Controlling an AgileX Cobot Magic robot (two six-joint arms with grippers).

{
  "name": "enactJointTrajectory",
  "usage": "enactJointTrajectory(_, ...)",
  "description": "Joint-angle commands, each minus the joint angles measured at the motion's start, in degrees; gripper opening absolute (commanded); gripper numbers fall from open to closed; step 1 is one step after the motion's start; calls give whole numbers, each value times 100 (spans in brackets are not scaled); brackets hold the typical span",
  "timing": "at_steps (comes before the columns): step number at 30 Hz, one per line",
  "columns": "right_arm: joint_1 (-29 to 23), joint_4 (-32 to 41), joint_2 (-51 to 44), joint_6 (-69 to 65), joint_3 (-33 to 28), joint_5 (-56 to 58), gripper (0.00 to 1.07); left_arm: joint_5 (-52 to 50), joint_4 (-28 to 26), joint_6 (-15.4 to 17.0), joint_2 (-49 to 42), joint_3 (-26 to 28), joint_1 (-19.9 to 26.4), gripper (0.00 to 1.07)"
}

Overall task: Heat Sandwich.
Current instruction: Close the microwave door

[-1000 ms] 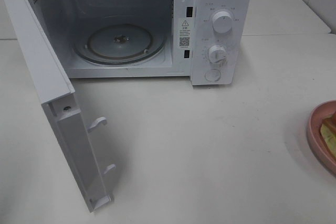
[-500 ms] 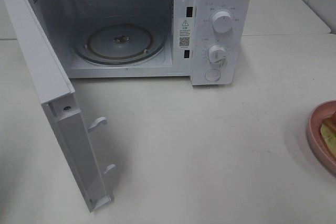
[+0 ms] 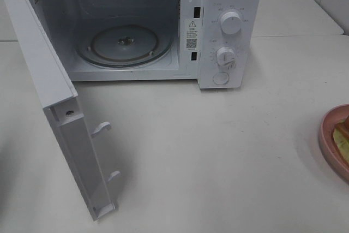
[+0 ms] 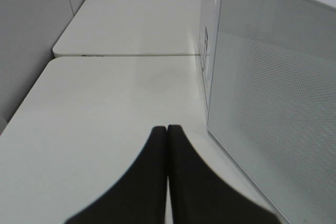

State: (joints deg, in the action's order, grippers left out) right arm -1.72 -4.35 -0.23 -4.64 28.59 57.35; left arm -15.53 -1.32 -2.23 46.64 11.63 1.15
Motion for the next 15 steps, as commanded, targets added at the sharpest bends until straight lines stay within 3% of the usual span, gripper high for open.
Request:
enactJointTrajectory(1, 40, 11, -155, 46, -6, -29, 76, -1117, 206, 80, 395, -120, -29, 0)
enactJointTrajectory(7, 40, 11, -155, 46, -6, -29, 76, -1862, 676, 281, 1249, -74, -40, 0)
enactJointTrajectory(12, 40, 11, -155, 46, -6, -29, 76, -2257, 1129, 728, 1885, 74, -40, 0)
enactJointTrajectory(14, 40, 11, -155, 52, -6, -29, 76, -2710, 1748, 1020, 2212, 74, -40, 0)
enactJointTrajectory(15, 40, 11, -155, 52, -6, -29, 76, -2710, 1748, 1020, 2212, 74, -40, 0)
